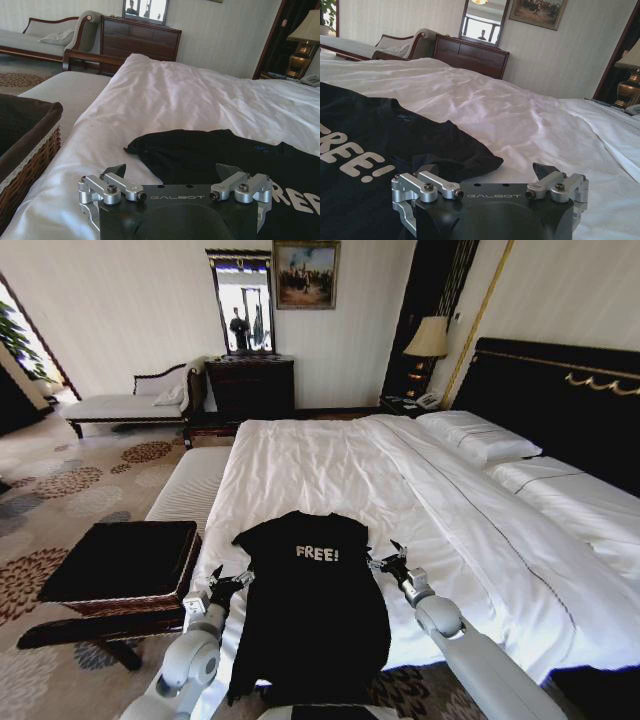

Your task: Fold the clothes on the bed and place them into the basket.

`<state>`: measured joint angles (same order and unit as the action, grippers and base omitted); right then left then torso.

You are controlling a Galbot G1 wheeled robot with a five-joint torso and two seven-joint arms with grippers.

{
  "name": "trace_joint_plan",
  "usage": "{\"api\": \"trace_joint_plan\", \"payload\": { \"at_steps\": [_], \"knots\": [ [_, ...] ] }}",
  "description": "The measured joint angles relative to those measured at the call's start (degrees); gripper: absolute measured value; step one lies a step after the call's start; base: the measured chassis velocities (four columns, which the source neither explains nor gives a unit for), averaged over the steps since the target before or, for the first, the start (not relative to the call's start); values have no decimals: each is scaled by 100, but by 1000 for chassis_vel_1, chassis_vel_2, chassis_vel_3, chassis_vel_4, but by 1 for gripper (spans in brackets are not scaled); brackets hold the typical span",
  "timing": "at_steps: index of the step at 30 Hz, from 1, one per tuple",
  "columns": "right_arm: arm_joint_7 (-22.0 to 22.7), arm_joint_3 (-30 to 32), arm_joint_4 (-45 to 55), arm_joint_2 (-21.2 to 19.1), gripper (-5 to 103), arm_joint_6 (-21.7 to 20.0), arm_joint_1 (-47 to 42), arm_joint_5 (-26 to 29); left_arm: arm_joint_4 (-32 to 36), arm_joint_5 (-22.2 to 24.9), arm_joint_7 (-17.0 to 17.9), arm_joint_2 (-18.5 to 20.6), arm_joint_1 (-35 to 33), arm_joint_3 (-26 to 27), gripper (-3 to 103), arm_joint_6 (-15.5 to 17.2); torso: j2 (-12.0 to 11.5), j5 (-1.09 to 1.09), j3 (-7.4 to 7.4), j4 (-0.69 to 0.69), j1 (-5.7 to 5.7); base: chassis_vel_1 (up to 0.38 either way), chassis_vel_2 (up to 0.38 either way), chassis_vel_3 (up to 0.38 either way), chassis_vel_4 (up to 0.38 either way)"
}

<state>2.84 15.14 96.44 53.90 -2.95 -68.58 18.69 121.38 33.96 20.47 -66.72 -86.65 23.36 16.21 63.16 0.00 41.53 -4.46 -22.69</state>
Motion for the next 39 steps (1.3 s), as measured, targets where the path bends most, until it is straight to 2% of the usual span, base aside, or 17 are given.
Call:
{"api": "trace_joint_plan", "payload": {
  "at_steps": [8, 14, 27, 39],
  "knots": [
    [2, -158, 76, 23, 100, -30, 126, 58, 31, -16, -1, 8, -19, 21, 100, -1, 0, 0, 0, 0, 0, 0, 0, 0, 0],
    [-37, -294, 166, 43, 100, -30, 119, -174, 64, -9, -1, 14, -54, 56, 100, -1, 0, -1, 0, 1, 0, 0, 0, 0, 0],
    [1, -69, 165, -83, 100, 24, 64, -204, 19, 3, -13, -8, 6, 33, 100, -3, -1, 0, 0, 0, -1, 0, 0, 0, 0],
    [-18, -242, 167, -39, 100, 7, 170, -207, 17, 34, -27, 11, -14, 69, 100, -7, -1, 0, 0, 0, -1, 0, 0, 0, 0]
  ]
}}
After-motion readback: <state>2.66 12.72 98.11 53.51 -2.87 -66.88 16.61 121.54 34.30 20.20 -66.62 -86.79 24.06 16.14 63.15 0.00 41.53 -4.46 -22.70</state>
